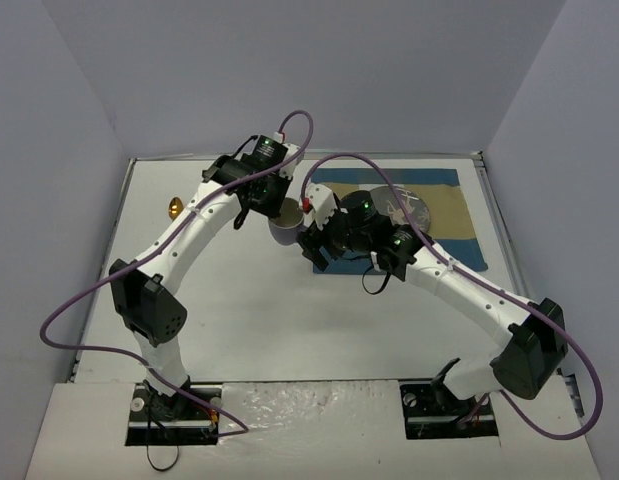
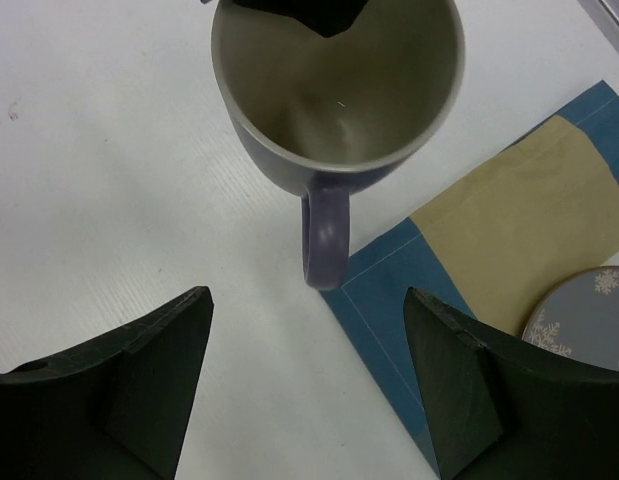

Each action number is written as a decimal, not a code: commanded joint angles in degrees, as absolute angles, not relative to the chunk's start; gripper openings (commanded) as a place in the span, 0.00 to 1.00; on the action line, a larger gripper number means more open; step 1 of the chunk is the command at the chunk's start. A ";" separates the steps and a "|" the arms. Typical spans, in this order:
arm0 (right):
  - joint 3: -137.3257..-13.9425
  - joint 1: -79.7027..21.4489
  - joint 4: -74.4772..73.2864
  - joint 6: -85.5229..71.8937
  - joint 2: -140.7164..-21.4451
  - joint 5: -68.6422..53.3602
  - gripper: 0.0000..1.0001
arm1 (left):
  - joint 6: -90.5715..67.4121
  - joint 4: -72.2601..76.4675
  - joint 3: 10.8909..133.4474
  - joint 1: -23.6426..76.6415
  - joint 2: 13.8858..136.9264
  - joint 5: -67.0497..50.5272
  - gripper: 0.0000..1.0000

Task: Set the dinner table for one person

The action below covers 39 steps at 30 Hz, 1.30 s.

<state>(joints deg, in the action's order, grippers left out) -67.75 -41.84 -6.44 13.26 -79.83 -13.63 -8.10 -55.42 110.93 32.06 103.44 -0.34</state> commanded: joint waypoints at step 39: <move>-64.34 -43.12 -0.57 13.29 -78.43 -8.24 0.00 | -9.92 -47.82 109.86 35.91 94.07 5.81 0.70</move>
